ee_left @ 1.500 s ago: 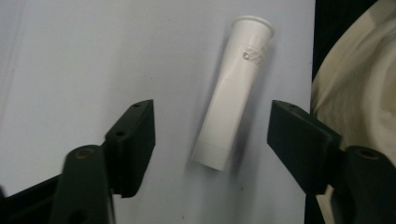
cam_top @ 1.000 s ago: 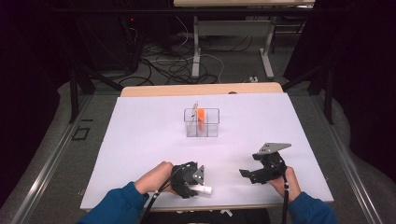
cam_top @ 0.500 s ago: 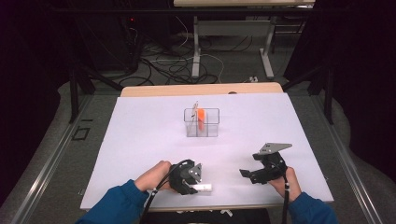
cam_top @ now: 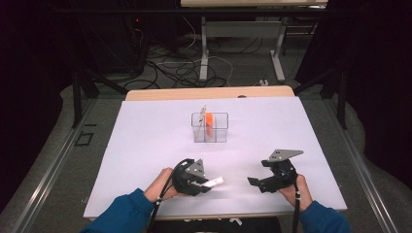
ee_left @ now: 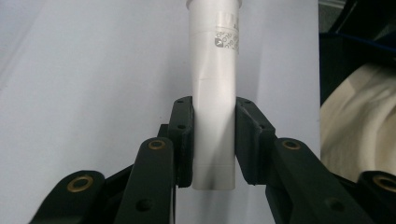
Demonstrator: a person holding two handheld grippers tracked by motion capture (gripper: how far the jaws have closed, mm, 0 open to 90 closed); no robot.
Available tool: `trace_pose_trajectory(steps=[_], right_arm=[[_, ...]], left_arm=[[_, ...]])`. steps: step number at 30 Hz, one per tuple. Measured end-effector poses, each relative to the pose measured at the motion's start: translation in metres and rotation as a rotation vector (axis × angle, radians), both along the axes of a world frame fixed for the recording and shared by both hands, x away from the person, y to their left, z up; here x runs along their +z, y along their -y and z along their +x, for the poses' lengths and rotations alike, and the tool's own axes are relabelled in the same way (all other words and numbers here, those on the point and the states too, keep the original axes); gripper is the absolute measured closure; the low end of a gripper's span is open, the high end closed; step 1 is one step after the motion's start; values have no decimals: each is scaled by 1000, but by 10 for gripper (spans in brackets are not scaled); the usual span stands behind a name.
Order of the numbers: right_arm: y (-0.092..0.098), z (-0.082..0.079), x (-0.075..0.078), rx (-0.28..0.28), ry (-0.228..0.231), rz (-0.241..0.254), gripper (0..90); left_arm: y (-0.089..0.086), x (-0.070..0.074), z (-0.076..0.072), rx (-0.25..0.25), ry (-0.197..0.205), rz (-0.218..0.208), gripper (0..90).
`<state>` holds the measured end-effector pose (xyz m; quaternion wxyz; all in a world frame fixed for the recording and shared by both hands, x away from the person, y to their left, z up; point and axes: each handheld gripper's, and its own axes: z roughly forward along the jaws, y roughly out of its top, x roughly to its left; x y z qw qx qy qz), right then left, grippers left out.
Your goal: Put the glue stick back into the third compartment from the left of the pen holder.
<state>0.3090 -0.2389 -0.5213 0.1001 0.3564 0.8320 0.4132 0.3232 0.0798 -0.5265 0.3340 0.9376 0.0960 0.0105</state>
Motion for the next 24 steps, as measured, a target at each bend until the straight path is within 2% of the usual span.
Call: trace_pose_trajectory(steps=[5,8,12,15,17,18,19,24], right_arm=[[-2,-1,0,-7,-2,17,108],[-4,-1,0,-7,-3,24,100],[-6,-1,2,-14,1,34,83],[-8,0,2,-17,18,59,70],[-11,0,3,-22,18,76,69],[-11,-1,5,-17,5,68,69],[-14,0,4,-23,18,84,69],[-26,-1,7,-35,21,131,80]], left_arm=[[-2,1,-1,53,41,-54,707],[-1,1,-2,77,54,-77,707],[2,1,-4,109,94,-101,707],[4,1,-5,150,121,-131,707],[5,2,-5,174,145,-144,707],[6,3,-5,186,153,-153,707],[7,3,-5,197,170,-158,707],[15,1,-6,262,207,-176,707]])
